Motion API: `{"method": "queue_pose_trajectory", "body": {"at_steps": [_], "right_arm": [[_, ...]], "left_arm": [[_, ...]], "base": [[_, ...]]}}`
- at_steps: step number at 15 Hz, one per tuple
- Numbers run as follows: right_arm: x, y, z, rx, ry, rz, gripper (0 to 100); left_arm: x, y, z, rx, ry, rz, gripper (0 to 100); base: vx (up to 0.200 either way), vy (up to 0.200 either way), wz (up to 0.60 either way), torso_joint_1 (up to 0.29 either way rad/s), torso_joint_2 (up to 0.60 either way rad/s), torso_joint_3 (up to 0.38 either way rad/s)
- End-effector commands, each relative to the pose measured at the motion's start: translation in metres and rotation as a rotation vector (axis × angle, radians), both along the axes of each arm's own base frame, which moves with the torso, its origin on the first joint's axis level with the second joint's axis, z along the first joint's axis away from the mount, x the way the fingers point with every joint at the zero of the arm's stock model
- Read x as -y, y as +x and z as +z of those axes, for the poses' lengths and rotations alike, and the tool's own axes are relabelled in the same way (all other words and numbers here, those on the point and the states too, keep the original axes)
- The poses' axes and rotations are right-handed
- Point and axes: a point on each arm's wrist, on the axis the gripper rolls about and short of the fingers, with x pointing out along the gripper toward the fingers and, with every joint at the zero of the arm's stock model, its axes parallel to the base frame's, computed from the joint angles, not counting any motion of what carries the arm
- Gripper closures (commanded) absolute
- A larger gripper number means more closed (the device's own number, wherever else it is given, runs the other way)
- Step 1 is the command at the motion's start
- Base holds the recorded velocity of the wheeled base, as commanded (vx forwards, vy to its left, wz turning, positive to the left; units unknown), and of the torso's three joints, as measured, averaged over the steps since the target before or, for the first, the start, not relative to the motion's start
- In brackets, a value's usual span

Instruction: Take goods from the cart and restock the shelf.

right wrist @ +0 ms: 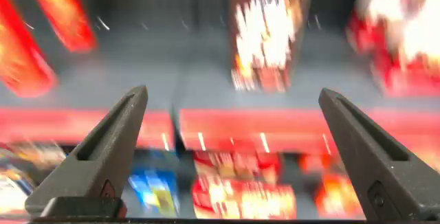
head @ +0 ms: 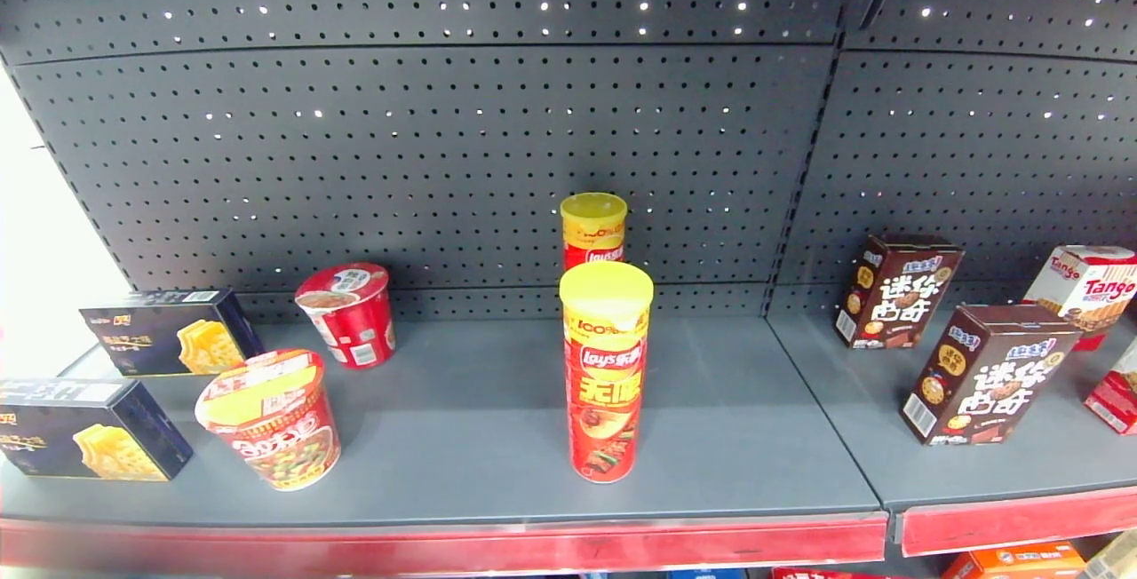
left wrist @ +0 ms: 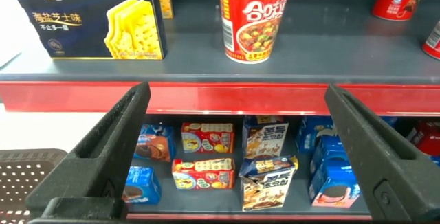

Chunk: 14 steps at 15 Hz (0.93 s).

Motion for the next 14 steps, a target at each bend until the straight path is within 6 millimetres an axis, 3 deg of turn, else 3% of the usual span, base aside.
{"method": "queue_pose_trajectory", "body": {"at_steps": [1,14], "right_arm": [[0.0008,-0.0089,-0.0169,0.019,-0.002,-0.054,0],[0.001,-0.009,-0.0174,0.012,-0.008,-0.066,0]], "left_arm": [[0.0,0.0001,0.0,-0.001,0.0,0.001,0],[0.0,0.0001,0.0,-0.001,0.004,0.001,0]], "base": [[0.0,0.0,0.0,0.0,0.0,0.0],[0.0,0.0,0.0,0.0,0.0,0.0]]}}
